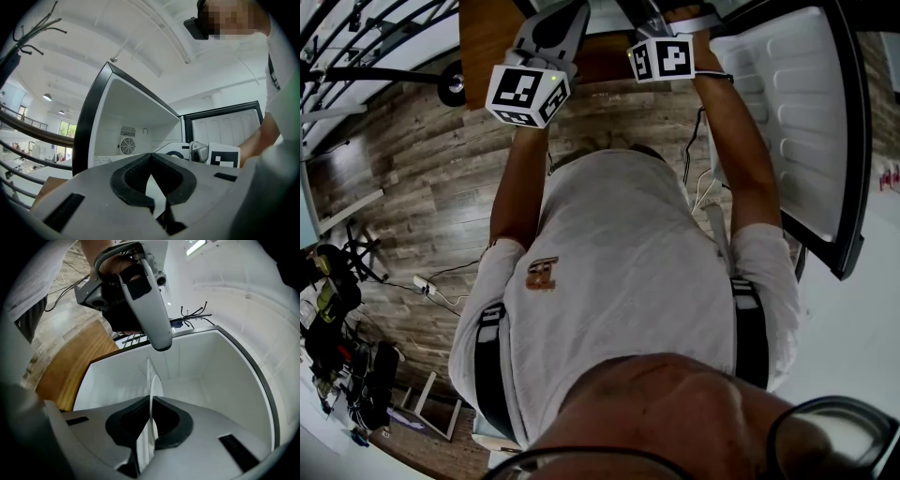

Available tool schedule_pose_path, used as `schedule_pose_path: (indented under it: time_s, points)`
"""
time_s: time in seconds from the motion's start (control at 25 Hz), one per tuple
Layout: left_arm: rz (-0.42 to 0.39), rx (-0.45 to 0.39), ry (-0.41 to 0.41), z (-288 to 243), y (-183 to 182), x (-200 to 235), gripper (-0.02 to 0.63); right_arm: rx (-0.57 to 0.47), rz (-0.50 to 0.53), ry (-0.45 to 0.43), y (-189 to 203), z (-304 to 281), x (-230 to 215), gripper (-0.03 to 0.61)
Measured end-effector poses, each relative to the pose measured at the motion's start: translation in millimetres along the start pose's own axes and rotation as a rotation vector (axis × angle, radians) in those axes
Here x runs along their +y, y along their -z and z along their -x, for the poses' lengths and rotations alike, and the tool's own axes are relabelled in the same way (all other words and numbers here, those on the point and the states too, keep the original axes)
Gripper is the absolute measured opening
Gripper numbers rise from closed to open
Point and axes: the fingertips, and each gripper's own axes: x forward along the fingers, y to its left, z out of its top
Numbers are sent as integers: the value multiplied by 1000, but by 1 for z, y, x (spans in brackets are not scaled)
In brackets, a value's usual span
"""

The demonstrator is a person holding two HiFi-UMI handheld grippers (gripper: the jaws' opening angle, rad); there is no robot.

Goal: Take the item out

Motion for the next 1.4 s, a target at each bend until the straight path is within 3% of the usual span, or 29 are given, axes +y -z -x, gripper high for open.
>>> schedule_pose_path:
  time_s: [0.36,0.8,1.4]
  points:
    - [-4,-1,-1,4,-3,-4,18,-6,33,37,-13,19,-14,40]
    - [-16,-30,0,23,-23,-17,18,-14,-13,66,-30,53,-28,40]
    - [-18,-35,10,32,-22,-24,18,-30,-13,71,-43,71,-30,40]
